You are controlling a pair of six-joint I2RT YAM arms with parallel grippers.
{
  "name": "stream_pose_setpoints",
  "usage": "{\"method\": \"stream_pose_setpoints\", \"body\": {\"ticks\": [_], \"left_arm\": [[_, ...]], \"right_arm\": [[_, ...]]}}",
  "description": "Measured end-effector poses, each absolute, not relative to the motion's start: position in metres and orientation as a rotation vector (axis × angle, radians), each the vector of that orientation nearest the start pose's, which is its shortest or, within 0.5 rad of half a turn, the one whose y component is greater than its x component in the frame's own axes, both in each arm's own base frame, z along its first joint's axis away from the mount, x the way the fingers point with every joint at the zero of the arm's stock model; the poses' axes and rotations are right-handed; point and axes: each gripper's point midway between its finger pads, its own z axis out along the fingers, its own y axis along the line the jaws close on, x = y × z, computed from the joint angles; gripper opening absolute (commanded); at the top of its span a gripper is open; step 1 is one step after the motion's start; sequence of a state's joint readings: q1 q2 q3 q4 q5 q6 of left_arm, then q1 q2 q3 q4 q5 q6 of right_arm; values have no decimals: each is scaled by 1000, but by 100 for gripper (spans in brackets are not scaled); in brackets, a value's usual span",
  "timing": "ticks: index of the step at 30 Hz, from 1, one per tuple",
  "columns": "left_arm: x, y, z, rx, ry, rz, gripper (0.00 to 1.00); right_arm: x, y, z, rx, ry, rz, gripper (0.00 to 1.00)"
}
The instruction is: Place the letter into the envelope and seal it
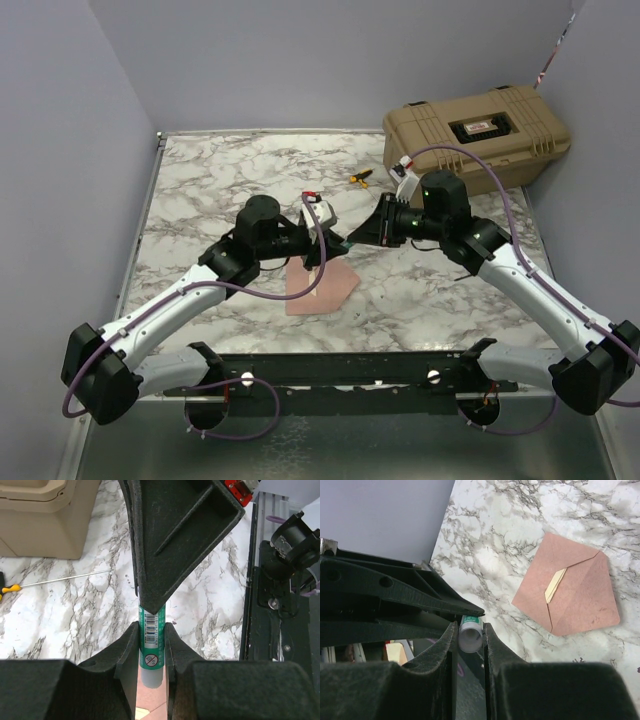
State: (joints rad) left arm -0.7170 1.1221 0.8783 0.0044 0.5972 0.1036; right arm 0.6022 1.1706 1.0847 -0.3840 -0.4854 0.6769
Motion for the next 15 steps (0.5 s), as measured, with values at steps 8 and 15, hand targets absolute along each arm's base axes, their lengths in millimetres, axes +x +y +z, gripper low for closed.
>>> {"method": "stream_pose_setpoints", "body": {"ticks": [8,15], "left_arm": [[225,-306,265,996,1558,-966,86],[246,-290,276,805,1600,-1065,93]], "right_arm": [[226,281,272,-210,2218,1244,0],[226,276,285,-214,2158,1243,0]]}}
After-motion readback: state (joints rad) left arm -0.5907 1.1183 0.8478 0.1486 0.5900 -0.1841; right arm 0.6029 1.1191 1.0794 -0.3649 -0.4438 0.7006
